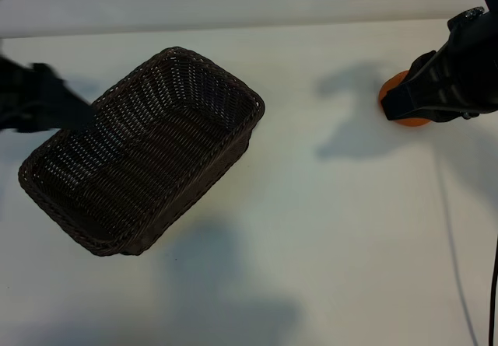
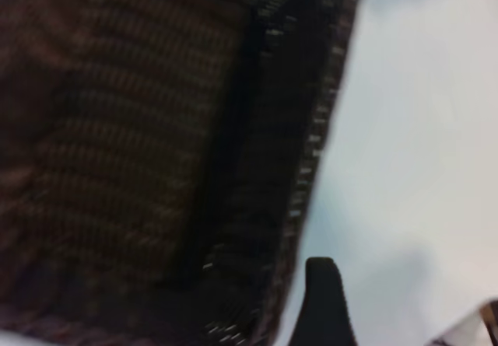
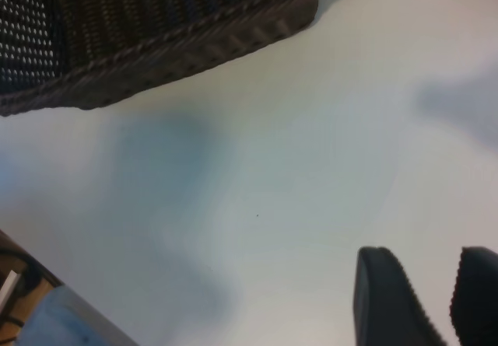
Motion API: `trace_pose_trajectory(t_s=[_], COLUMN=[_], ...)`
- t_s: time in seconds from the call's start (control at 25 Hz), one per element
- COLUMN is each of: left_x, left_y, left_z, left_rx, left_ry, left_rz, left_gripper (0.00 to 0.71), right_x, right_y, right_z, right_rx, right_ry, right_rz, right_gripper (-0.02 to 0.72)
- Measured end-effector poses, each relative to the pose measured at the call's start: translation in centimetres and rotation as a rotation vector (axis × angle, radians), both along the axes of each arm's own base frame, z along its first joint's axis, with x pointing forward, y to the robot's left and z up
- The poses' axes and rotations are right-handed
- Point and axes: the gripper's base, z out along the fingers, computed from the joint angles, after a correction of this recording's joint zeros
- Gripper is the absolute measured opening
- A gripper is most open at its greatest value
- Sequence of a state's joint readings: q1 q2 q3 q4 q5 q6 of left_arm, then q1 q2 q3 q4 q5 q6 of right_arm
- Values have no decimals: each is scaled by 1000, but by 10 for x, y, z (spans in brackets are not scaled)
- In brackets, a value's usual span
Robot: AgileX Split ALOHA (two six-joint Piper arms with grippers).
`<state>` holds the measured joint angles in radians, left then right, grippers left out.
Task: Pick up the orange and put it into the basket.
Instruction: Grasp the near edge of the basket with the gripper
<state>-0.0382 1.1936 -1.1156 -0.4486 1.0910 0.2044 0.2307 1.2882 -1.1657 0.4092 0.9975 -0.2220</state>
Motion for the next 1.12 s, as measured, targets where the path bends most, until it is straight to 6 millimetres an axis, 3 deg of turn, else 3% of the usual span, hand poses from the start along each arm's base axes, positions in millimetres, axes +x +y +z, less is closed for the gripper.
trace_pose_trajectory(t_s=[0.28, 0.44, 0.72, 1.12], left_x=[-43, -62, -67, -66], left_y=[44, 62, 71, 70], left_z=[26, 26, -8, -19], left_rx=[95, 132, 120, 94], left_ry=[-51, -55, 70, 89], left_rz=[272, 439, 522, 548], left_gripper=[570, 570, 570, 570], right_x=[0, 0, 0, -4], right_y=[0, 0, 0, 0], right_z=[0, 0, 0, -2], right_rx=[1, 1, -3, -40], right_ry=[-4, -5, -9, 6], right_rz=[-2, -2, 5, 79], right_gripper=[248, 248, 248, 248])
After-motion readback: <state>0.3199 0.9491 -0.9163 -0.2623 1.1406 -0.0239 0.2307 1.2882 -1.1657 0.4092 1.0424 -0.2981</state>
